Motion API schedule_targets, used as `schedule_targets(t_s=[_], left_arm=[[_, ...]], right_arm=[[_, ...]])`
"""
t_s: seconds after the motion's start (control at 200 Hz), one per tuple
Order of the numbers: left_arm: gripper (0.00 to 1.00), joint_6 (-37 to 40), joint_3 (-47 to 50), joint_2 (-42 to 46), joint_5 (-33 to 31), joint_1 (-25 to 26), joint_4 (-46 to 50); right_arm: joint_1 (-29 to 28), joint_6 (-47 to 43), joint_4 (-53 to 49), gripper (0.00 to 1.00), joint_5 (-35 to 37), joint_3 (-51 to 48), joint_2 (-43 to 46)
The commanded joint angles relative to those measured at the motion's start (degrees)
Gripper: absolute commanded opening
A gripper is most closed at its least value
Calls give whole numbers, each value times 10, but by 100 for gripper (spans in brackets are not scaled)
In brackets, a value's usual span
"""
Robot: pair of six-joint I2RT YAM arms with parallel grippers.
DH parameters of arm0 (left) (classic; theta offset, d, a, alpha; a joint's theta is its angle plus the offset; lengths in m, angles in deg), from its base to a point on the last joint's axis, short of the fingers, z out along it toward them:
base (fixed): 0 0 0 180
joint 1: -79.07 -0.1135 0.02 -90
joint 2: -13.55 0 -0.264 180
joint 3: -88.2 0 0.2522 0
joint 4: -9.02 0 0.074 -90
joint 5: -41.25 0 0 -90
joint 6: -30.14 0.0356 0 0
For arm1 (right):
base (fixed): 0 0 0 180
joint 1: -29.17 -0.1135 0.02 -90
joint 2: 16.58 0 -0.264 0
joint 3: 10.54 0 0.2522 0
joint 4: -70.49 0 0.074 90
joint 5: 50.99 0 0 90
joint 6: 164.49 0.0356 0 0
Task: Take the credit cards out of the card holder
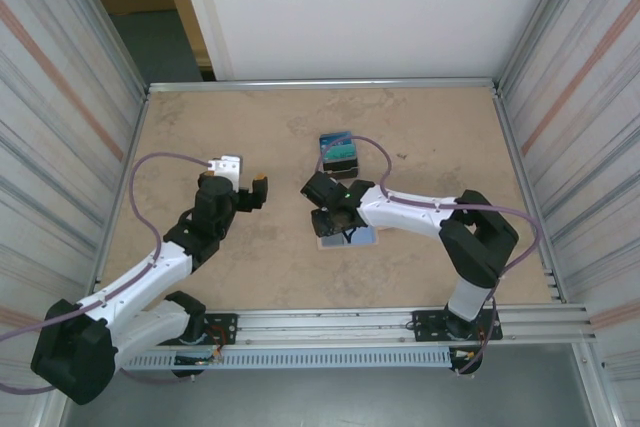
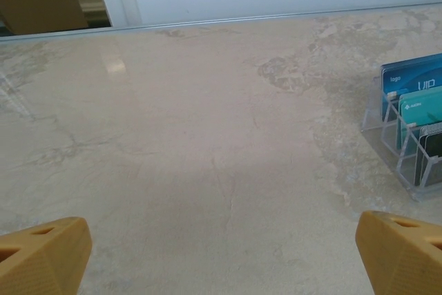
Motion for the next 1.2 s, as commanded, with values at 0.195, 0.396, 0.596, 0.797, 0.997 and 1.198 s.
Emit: schedule_targets(t_s=[0.195,0.396,0.596,0.797,0.997,1.198], left_arm=[[99,-19,5,-6,-11,-8,4],[99,-22,2,-14,-7,-9,6],[99,-21,-1,-17,-6,-10,13],[99,-22,-3,-18,-2,-10,13],[99,-18,-6,-16,1,-10,18],[99,-12,-9,-6,7,-10,27]], right_arm=[[-9,4,-24,43,-21,15,-42],[-10,6,-23,45,-26,14,-60],[-10,10,-19,44,-32,7,-67],[-5,20,-20,40,-26,-7,-70],[7,28,-18,32,-21,-25,-65],[26,29,16,23,-56,-46,-34]])
